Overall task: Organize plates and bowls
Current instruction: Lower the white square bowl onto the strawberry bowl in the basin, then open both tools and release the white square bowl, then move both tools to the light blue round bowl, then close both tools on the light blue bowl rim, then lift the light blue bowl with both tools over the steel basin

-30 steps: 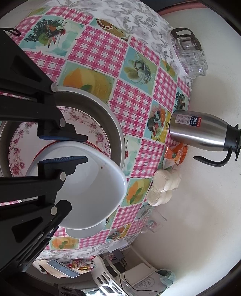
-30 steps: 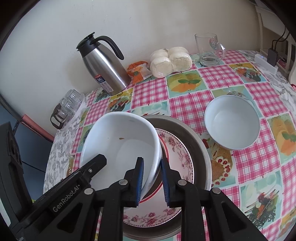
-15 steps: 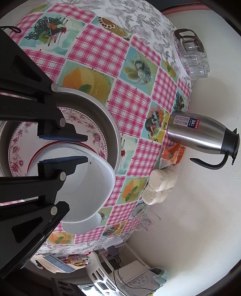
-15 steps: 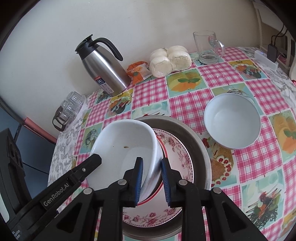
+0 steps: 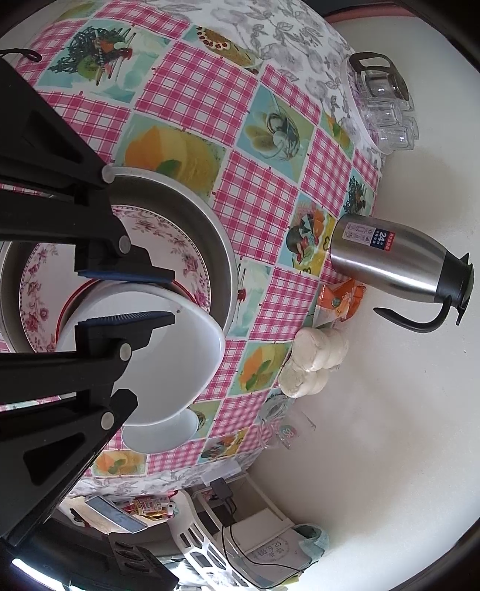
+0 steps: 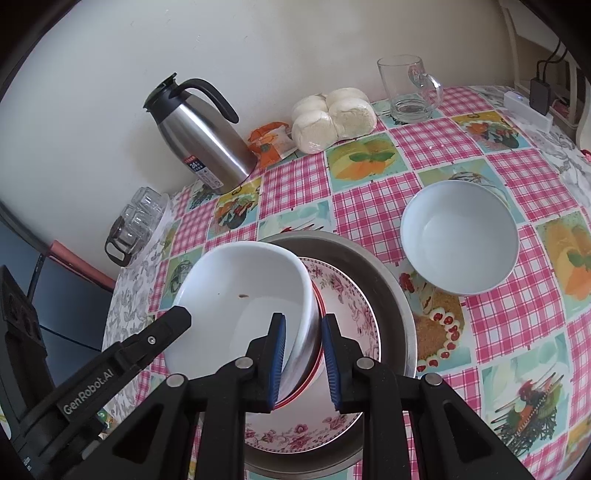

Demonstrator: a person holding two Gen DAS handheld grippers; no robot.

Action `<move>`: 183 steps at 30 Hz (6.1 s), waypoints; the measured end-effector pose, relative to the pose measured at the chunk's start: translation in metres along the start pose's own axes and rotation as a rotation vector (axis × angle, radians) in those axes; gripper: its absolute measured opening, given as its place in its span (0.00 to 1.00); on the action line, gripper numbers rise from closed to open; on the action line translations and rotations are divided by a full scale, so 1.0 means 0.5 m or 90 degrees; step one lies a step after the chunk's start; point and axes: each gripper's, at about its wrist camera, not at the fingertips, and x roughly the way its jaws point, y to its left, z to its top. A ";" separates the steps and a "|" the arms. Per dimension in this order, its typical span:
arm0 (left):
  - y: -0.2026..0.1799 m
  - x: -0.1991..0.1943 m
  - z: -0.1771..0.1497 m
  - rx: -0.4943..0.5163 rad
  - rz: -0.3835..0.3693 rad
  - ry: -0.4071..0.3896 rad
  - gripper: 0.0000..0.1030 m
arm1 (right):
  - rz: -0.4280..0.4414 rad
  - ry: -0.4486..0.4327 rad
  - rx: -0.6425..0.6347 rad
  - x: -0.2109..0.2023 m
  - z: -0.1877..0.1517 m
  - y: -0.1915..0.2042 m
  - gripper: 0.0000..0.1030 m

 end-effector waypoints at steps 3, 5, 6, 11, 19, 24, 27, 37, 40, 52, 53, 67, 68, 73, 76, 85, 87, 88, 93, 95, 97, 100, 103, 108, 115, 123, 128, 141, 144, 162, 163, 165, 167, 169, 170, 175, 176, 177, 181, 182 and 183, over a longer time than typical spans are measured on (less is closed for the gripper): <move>0.008 0.005 0.000 -0.007 0.007 0.005 0.15 | -0.001 -0.003 -0.003 -0.003 0.000 0.003 0.23; 0.013 0.007 0.000 -0.014 0.006 0.008 0.15 | 0.000 -0.006 -0.007 -0.007 0.000 0.007 0.23; 0.014 0.007 0.000 -0.016 0.007 0.008 0.15 | 0.000 -0.008 -0.008 -0.008 0.000 0.008 0.23; 0.011 0.003 0.000 -0.006 0.013 0.002 0.15 | -0.006 -0.016 -0.011 -0.015 0.003 0.008 0.23; -0.003 -0.031 0.008 0.016 0.048 -0.051 0.26 | -0.022 -0.069 -0.033 -0.051 0.009 0.019 0.23; 0.007 -0.040 0.014 0.007 0.085 -0.065 0.46 | -0.051 -0.092 -0.054 -0.063 0.012 0.024 0.23; 0.018 -0.035 0.016 -0.008 0.103 -0.056 0.55 | -0.068 -0.090 -0.066 -0.059 0.013 0.024 0.38; 0.049 -0.020 0.011 -0.041 0.172 -0.050 0.84 | -0.099 -0.093 -0.103 -0.054 0.010 0.037 0.75; 0.057 -0.017 0.010 -0.048 0.185 -0.047 0.87 | -0.110 -0.090 -0.107 -0.051 0.009 0.035 0.79; 0.069 -0.019 0.007 -0.069 0.204 -0.038 0.91 | -0.124 -0.092 -0.120 -0.048 0.006 0.032 1.00; 0.070 -0.019 0.007 -0.072 0.205 -0.036 0.95 | -0.125 -0.091 -0.120 -0.048 0.006 0.031 1.00; 0.039 -0.067 0.007 -0.070 0.186 -0.122 0.97 | -0.129 -0.133 -0.118 -0.083 0.013 0.021 1.00; 0.034 -0.071 0.005 -0.067 0.182 -0.129 0.97 | -0.132 -0.138 -0.115 -0.087 0.015 0.017 1.00; -0.006 -0.092 0.002 -0.038 0.148 -0.179 0.97 | -0.133 -0.169 -0.083 -0.117 0.030 -0.015 1.00; -0.032 -0.105 0.000 -0.014 0.127 -0.206 0.97 | -0.136 -0.188 -0.060 -0.136 0.038 -0.040 1.00; -0.129 -0.110 -0.011 0.066 0.076 -0.233 0.98 | -0.178 -0.202 0.038 -0.171 0.062 -0.161 1.00; -0.157 -0.105 -0.013 0.092 0.064 -0.226 0.98 | -0.186 -0.205 0.061 -0.180 0.065 -0.193 1.00; -0.170 -0.101 -0.015 0.105 0.054 -0.220 0.98 | -0.187 -0.206 0.072 -0.184 0.066 -0.208 1.00; -0.243 -0.077 -0.026 0.164 0.016 -0.199 0.98 | -0.203 -0.212 0.101 -0.195 0.072 -0.265 1.00; -0.273 -0.064 -0.029 0.185 0.007 -0.191 0.97 | -0.203 -0.208 0.116 -0.194 0.073 -0.287 1.00; -0.295 -0.052 -0.033 0.201 -0.004 -0.182 0.98 | -0.202 -0.203 0.132 -0.191 0.074 -0.307 1.00; -0.332 -0.030 -0.038 0.229 -0.025 -0.157 0.98 | -0.198 -0.197 0.151 -0.185 0.075 -0.335 1.00; -0.363 -0.005 -0.040 0.231 -0.028 -0.119 0.97 | -0.196 -0.187 0.179 -0.173 0.076 -0.361 1.00; -0.397 0.038 -0.046 0.244 -0.026 -0.093 0.97 | -0.190 -0.167 0.216 -0.148 0.074 -0.399 1.00; -0.417 0.115 -0.048 0.259 -0.018 -0.047 0.97 | -0.181 -0.138 0.225 -0.102 0.074 -0.418 1.00; -0.410 0.174 -0.044 0.246 -0.006 -0.009 0.96 | -0.165 -0.104 0.225 -0.051 0.073 -0.421 0.96; -0.401 0.197 -0.041 0.245 0.000 0.005 0.88 | -0.149 -0.088 0.227 -0.025 0.072 -0.418 0.84; -0.380 0.228 -0.039 0.229 0.015 0.016 0.77 | -0.105 -0.083 0.216 0.005 0.072 -0.402 0.63; -0.381 0.227 -0.038 0.232 0.016 0.012 0.76 | -0.092 -0.075 0.208 0.014 0.071 -0.396 0.53; -0.383 0.238 -0.046 0.245 0.025 0.022 0.55 | -0.082 -0.069 0.225 0.030 0.056 -0.408 0.16; -0.382 0.242 -0.049 0.245 0.027 0.026 0.53 | -0.082 -0.070 0.224 0.031 0.057 -0.407 0.16; -0.380 0.252 -0.053 0.245 0.028 0.036 0.42 | -0.082 -0.070 0.226 0.031 0.056 -0.408 0.16; -0.378 0.262 -0.058 0.245 0.030 0.046 0.33 | -0.082 -0.070 0.225 0.031 0.057 -0.408 0.16; -0.376 0.271 -0.063 0.246 0.034 0.054 0.27 | -0.082 -0.070 0.224 0.031 0.055 -0.407 0.16; -0.376 0.276 -0.066 0.247 0.035 0.057 0.24 | -0.083 -0.070 0.224 0.031 0.055 -0.407 0.16; -0.377 0.285 -0.075 0.258 0.044 0.059 0.21 | -0.082 -0.065 0.221 0.036 0.055 -0.404 0.16; -0.376 0.287 -0.075 0.258 0.045 0.059 0.21 | -0.082 -0.064 0.219 0.038 0.055 -0.404 0.16; -0.374 0.288 -0.075 0.258 0.047 0.060 0.21 | -0.081 -0.061 0.218 0.041 0.054 -0.403 0.16; -0.365 0.305 -0.080 0.245 0.040 0.083 0.21 | -0.070 -0.049 0.221 0.055 0.050 -0.402 0.16; -0.364 0.310 -0.083 0.245 0.038 0.088 0.21 | -0.073 -0.048 0.218 0.055 0.050 -0.401 0.16; -0.362 0.313 -0.083 0.241 0.036 0.092 0.21 | -0.075 -0.048 0.216 0.056 0.050 -0.400 0.16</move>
